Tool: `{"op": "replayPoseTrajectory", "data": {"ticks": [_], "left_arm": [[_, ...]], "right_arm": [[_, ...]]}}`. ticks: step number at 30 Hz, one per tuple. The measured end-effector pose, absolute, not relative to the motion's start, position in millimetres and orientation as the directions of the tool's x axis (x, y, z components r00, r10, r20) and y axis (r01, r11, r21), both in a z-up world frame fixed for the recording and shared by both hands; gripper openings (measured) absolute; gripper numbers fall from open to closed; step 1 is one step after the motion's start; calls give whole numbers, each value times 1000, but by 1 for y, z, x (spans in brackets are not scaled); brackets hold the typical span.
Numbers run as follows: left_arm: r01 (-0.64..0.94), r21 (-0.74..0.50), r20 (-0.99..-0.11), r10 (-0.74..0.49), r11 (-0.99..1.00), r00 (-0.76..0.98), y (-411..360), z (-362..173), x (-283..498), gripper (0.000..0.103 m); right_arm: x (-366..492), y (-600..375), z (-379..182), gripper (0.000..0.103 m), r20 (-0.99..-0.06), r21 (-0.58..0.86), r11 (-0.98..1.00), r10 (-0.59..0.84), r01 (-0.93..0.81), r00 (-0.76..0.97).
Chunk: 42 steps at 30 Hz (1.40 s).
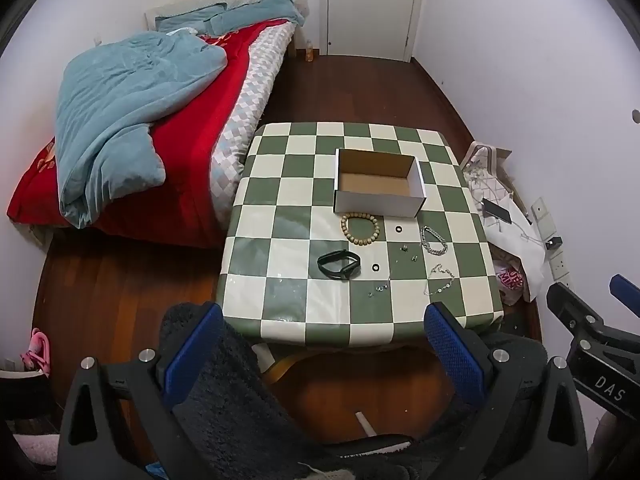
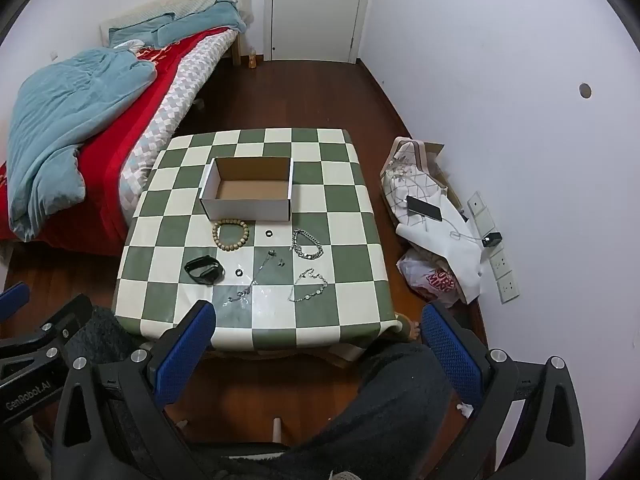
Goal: Organize jewelry
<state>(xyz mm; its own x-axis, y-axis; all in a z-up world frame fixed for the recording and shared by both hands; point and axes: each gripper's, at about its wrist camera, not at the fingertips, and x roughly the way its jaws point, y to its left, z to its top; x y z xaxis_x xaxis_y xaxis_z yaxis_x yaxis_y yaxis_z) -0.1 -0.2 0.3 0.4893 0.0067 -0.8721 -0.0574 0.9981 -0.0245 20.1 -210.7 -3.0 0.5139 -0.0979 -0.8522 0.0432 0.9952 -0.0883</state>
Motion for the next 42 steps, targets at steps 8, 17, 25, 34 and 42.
{"op": "replayPoseTrajectory", "data": {"ticks": [8, 17, 25, 34, 42], "left_arm": [[-54, -31, -870, -1, 998, 492, 5, 16, 10, 103], [-49, -18, -855, 10, 999, 518, 1, 17, 3, 103], [-49, -19, -852, 9, 999, 523, 2, 19, 3, 103], [-49, -13, -850, 15, 999, 527, 3, 23, 3, 103], [-42, -5, -843, 19, 999, 537, -1, 26, 1, 103]], "right_arm": [[20, -209, 0, 103, -850, -82, 996, -94, 47, 519], [20, -206, 5, 103, -846, -74, 996, -85, 42, 527], [18, -208, 7, 103, -846, -71, 996, -84, 45, 526], [19, -206, 7, 103, -850, -69, 997, -82, 45, 520], [20, -206, 7, 103, -851, -71, 996, -84, 46, 519]]}}
